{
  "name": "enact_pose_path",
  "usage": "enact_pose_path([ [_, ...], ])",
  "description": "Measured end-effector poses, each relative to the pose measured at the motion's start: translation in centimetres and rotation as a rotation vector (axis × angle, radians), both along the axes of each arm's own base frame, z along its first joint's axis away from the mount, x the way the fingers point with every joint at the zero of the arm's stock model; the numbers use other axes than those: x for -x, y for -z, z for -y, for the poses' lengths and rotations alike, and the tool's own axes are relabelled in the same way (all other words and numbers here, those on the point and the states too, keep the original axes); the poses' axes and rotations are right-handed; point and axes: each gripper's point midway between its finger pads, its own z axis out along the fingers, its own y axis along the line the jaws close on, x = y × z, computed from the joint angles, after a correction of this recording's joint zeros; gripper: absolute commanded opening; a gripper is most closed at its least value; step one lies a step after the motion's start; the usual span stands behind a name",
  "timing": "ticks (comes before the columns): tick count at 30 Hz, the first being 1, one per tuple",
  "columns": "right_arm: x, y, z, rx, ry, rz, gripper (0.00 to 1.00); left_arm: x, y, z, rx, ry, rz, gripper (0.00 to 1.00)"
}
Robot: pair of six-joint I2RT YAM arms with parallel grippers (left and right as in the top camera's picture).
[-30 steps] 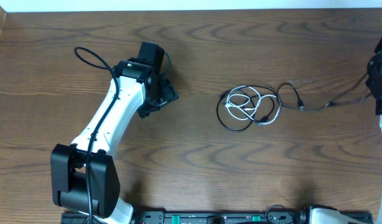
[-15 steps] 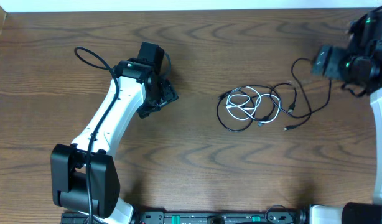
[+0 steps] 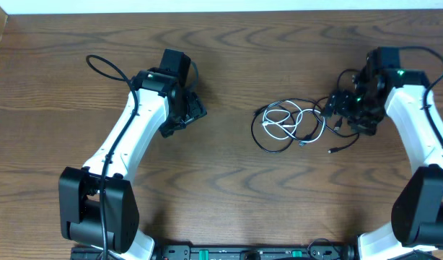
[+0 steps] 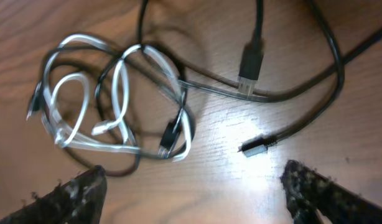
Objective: Untangle cables
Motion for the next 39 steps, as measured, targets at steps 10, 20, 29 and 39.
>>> enact_pose_path([
  [10, -3.3, 0.4, 3.6, 0.029, 0.392, 0.082, 0.64, 0.3, 0.4, -0.1, -0.002, 0.0, -0.01, 0.78],
  [20, -3.6, 6.7, 0.1, 0.03, 0.443, -0.06, 0.52, 0.1, 0.4, 0.0, -0.001, 0.0, -0.004, 0.78],
  [29, -3.8, 7.1, 0.7, 0.048, 0.532, -0.062, 0.4, 0.1, 0.4, 0.0, -0.001, 0.0, -0.004, 0.78],
  [39, -2.6, 7.4, 1.9, 0.118, 0.597, -0.098, 0.38, 0.1, 0.4, 0.0, -0.001, 0.0, -0.006, 0.78],
])
